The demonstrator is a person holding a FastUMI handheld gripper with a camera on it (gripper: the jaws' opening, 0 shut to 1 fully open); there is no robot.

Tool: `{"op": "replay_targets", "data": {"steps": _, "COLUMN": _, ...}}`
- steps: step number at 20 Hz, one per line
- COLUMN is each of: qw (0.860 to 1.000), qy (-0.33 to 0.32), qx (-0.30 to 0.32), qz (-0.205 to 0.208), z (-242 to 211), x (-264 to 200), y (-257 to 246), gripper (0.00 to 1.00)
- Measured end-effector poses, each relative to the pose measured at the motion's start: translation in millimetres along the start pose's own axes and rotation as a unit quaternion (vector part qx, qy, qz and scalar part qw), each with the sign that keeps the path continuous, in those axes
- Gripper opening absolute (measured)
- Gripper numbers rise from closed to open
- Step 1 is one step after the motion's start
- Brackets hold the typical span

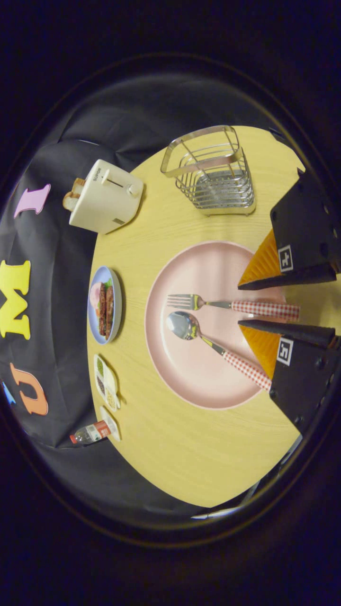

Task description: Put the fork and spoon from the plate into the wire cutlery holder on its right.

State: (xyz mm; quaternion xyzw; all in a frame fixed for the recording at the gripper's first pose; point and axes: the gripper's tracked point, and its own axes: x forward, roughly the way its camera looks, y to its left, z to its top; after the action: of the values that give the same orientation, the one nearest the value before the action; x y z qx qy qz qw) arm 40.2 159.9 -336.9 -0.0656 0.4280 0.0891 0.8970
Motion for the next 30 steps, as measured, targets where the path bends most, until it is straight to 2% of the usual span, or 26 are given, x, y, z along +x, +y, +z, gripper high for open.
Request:
{"op": "replay_targets", "data": {"steps": 1, "qw": 1.0, "qy": 0.006, "qx": 0.004, "qz": -0.004, "z": -1.7, "x": 1.6, "y": -2.6, "gripper": 0.31}}
{"op": "replay_targets", "data": {"steps": 3, "qw": 1.0, "qy": 0.02, "qx": 0.016, "qz": -0.005, "z": -4.4, "x": 6.0, "y": -3.6, "gripper": 0.12}}
{"op": "replay_targets", "data": {"steps": 4, "qw": 0.999, "qy": 0.023, "qx": 0.024, "qz": -0.005, "z": -0.9, "x": 3.6, "y": -4.4, "gripper": 0.13}}
{"op": "replay_targets", "data": {"steps": 5, "qw": 0.999, "qy": 0.026, "qx": 0.031, "qz": -0.008, "z": -0.1, "x": -0.5, "y": -7.0, "gripper": 0.05}}
{"op": "replay_targets", "data": {"steps": 8, "qw": 0.999, "qy": 0.027, "qx": 0.047, "qz": 0.0, "z": 13.7, "x": -17.0, "y": -10.9, "gripper": 0.05}}
{"op": "replay_targets", "data": {"steps": 12, "qw": 0.998, "qy": 0.02, "qx": 0.06, "qz": 0.021, "z": 55.9, "x": -69.5, "y": -25.6, "gripper": 0.05}}
{"op": "replay_targets", "data": {"steps": 17, "qw": 0.997, "qy": 0.036, "qx": 0.069, "qz": 0.014, "z": 102.2, "x": -141.6, "y": -94.3, "gripper": 0.05}}
{"op": "replay_targets", "data": {"steps": 20, "qw": 0.994, "qy": 0.084, "qx": 0.069, "qz": -0.004, "z": 92.8, "x": -168.2, "y": -138.7, "gripper": 0.04}}
{"op": "replay_targets", "data": {"steps": 23, "qw": 0.982, "qy": 0.164, "qx": 0.095, "qz": 0.001, "z": 67.1, "x": -177.0, "y": -157.0, "gripper": 0.05}}
{"op": "replay_targets", "data": {"steps": 27, "qw": 0.967, "qy": 0.238, "qx": 0.091, "qz": -0.005, "z": 44.8, "x": -164.4, "y": -173.6, "gripper": 0.04}}
{"op": "replay_targets", "data": {"steps": 30, "qw": 0.949, "qy": 0.296, "qx": 0.11, "qz": 0.013, "z": 33.3, "x": -152.7, "y": -165.6, "gripper": 0.05}}
